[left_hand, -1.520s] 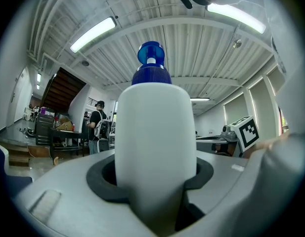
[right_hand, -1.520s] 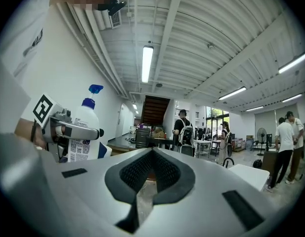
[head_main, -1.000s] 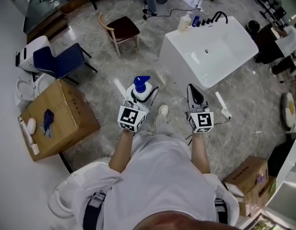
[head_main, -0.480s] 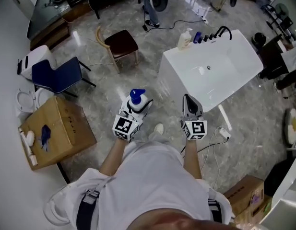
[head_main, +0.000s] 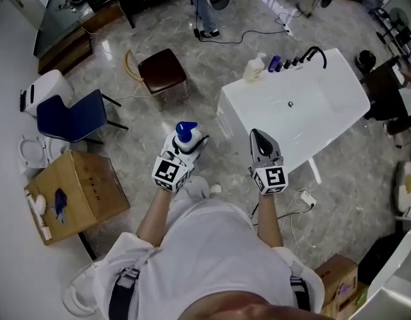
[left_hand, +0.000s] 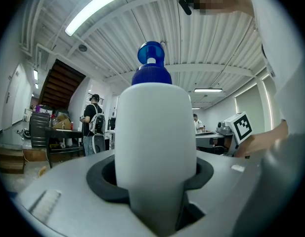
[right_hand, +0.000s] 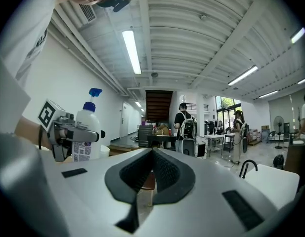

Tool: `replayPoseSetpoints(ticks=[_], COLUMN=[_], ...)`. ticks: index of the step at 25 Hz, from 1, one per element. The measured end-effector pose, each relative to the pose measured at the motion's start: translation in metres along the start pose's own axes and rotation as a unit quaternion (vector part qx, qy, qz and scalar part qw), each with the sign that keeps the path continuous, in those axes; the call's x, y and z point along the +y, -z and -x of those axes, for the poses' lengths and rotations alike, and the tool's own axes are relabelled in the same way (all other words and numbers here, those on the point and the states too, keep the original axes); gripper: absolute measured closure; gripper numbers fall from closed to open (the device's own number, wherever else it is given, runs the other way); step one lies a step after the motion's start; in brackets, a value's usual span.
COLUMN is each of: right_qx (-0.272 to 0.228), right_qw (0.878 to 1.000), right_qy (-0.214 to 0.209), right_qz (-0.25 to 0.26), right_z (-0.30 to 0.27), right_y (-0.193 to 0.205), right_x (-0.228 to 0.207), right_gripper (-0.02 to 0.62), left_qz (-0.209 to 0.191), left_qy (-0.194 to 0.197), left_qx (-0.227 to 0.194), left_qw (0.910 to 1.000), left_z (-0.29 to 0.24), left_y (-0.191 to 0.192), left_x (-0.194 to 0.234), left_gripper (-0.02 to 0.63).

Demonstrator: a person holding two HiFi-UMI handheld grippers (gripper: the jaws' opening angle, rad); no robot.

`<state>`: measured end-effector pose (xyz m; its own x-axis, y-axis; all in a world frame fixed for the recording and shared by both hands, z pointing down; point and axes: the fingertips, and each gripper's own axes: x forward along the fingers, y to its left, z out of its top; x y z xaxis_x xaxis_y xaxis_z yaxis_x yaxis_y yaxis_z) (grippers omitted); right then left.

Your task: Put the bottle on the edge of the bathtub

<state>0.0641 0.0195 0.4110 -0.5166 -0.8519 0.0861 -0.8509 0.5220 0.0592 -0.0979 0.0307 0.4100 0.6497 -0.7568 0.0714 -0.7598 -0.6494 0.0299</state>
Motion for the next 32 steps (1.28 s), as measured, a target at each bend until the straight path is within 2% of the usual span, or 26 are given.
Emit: replayPoseSetpoints(ticks=[3,6,10,17,23,32], right_qx=[0.003,0.000,-0.005,-0.008,-0.006,-0.003], right_qw=[1.000,1.000,1.000,0.995,0.990,0.989], right_qy=[-0.014,-0.008,0.031,0.104,0.142,0.150], right_qz=[0.000,-0.002,0.000,-0.013,-0.012,-0.006], right_z=[-0.035,-0.070,-0.114,-0.183,-0.220,-0.251], right_y=[-0.003,-0.006,-0.003,0.001,-0.008,0.006], right_x=[-0.011,-0.027,-0.052,-0.098,-0.135,-0.173], right_gripper=[0.594,0.594,0.595,0.595,0.594,0.595], left_qz=[0.001,-0.003,-0.013,-0.006,-0.026,-0.035], left_qy=[-0.004,0.004,0.029,0.087,0.125,0.154], left_qx=[0.005,0.006,0.001,-0.011,-0.014,-0.023], left_qw=[1.0000,1.0000,0.9995,0.9961,0.9917,0.9873], left_z=[-0.031,-0.062,-0.103,-0.177,-0.237,-0.317], left_y=[-0.003,-0.004,-0.005,-0.006,-0.001,0.010], left_x=[0.028,0.056,0.094,0.159,0.185,0.183], left_gripper=[0.357,0.357,0.357,0.357,0.357,0.357])
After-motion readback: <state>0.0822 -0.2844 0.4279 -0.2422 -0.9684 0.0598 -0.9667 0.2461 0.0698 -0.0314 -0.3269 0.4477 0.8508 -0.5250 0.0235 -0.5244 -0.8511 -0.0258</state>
